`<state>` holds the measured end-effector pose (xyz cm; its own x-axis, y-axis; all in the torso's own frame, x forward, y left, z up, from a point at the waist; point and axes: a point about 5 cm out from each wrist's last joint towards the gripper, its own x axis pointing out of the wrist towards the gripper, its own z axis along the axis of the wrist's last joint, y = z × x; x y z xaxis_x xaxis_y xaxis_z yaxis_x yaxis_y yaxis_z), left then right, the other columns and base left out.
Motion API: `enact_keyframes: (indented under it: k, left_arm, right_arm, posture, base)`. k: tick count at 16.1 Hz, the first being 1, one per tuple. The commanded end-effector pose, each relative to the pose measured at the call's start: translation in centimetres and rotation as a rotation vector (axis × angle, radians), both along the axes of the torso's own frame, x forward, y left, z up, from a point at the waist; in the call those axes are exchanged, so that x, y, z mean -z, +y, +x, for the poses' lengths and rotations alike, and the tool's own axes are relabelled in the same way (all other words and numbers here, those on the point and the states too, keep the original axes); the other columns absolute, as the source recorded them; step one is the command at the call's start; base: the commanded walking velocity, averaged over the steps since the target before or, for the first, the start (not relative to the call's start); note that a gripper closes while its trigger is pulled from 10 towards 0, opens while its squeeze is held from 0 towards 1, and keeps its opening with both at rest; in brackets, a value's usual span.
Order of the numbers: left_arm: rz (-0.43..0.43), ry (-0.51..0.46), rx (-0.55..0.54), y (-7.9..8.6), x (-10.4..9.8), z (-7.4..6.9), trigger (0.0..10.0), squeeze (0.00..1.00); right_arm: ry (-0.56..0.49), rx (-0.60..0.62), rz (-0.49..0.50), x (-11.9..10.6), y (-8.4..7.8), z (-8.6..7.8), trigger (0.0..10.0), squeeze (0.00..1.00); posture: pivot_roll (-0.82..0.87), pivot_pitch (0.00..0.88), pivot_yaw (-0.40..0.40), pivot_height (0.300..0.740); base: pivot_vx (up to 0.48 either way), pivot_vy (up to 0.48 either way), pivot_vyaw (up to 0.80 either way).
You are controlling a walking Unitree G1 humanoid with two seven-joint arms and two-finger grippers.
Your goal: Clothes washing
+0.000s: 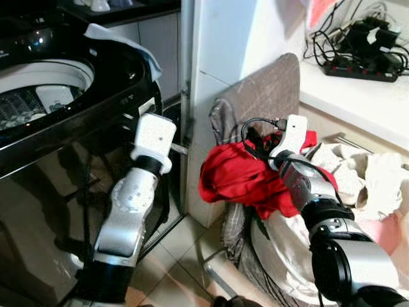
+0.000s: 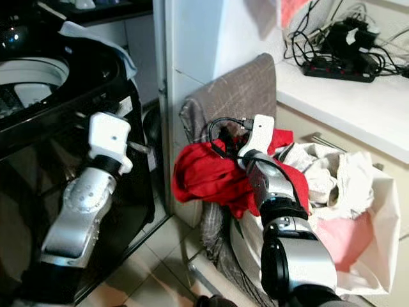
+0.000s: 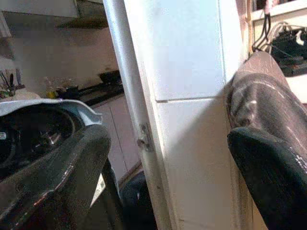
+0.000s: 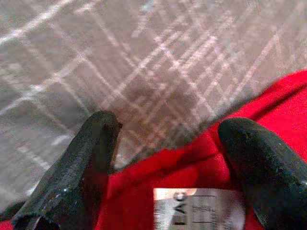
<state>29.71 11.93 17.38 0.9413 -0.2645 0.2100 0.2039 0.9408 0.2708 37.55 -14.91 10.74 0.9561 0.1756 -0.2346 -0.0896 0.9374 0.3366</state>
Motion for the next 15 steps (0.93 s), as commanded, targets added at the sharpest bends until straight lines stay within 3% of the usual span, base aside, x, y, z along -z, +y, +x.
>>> enact_keyframes:
  k: [1, 3, 6, 9, 10, 12, 15]
  left_arm:
    - [0.006, -0.001, 0.001, 0.4, -0.3, -0.3, 10.0, 0.00]
    - [0.023, 0.000, -0.013, 0.9, -0.4, -0.4, 10.0, 0.00]
    - [0.030, 0.011, -0.026, 1.4, -0.3, -0.2, 10.0, 0.00]
    - [0.026, 0.016, -0.002, 0.7, -0.2, 0.0, 10.0, 0.00]
    - [0.022, 0.020, 0.012, 0.6, -0.3, 0.0, 10.0, 0.00]
    - [0.022, 0.023, 0.019, 0.6, -0.3, 0.0, 10.0, 0.00]
    - [0.019, 0.022, 0.038, 0.3, -0.5, 0.5, 10.0, 0.00]
  right_arm:
    - [-0.031, 0.033, 0.015, -1.4, -0.1, 0.6, 10.0, 0.00]
    - [-0.091, 0.075, -0.060, -2.5, -0.4, 0.7, 10.0, 0.00]
    - [-0.445, 0.099, -0.338, -7.9, -1.3, 0.2, 10.0, 0.00]
    - [-0.328, 0.156, -0.310, -6.0, -2.4, -0.2, 10.0, 0.00]
    - [-0.225, 0.177, -0.321, -4.4, -2.5, -1.9, 10.0, 0.00]
    - [-0.160, 0.297, -0.402, -3.7, -3.5, -3.9, 10.0, 0.00]
    - [-0.066, 0.295, -0.298, -2.0, -3.1, -3.9, 10.0, 0.00]
  posture:
    - [0.06, 0.023, -0.059, 0.740]
    - [0.07, 0.023, -0.057, 0.740]
    - [0.05, 0.007, -0.048, 0.740]
    - [0.03, 0.004, -0.046, 0.740]
    - [0.02, 0.011, -0.039, 0.740]
    - [0.01, 0.014, -0.037, 0.740]
    - [-0.01, 0.016, -0.021, 0.740]
  base:
    - [0.000, 0.000, 0.00]
    - [0.000, 0.000, 0.00]
    - [0.000, 0.000, 0.00]
    - [0.000, 0.000, 0.00]
    - [0.000, 0.000, 0.00]
    - [0.000, 0.000, 0.00]
    - [0.000, 0.000, 0.00]
